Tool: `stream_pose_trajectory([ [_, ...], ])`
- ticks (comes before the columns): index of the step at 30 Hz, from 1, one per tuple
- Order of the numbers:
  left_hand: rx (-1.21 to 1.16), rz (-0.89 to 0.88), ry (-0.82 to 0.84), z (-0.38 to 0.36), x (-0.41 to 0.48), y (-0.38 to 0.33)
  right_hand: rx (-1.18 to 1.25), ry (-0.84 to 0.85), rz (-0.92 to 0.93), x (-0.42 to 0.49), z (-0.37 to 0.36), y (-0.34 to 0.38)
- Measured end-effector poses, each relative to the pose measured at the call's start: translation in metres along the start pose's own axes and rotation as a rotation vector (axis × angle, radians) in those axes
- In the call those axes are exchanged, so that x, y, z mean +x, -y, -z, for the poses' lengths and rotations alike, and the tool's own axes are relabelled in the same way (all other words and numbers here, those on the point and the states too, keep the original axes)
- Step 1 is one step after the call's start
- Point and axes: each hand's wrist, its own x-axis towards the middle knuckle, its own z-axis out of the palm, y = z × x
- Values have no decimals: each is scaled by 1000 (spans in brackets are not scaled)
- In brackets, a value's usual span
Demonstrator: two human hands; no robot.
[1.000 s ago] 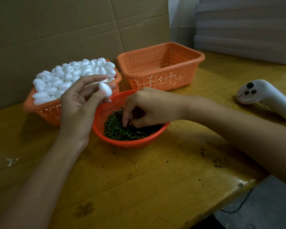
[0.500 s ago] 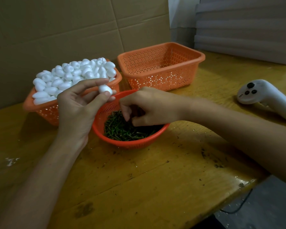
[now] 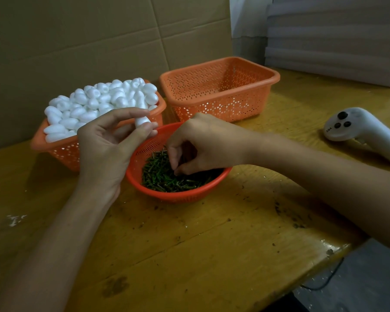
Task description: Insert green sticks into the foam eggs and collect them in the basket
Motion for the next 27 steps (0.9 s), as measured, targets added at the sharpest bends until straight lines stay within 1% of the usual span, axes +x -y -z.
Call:
stream_pose_trajectory([
  [3,-4,-15,16,0,0,-1,-12,-16,4,0,-1,-1],
  [13,-66,20,13,-3,0,-4,-31,-36,6,0,-1,0],
  [16,-48,10,16,-4,-1,-3,-16,-61,23,-1,-1,1],
  [27,-8,17,-10,-2,0,-1,-17,-17,-26,0,0,2],
])
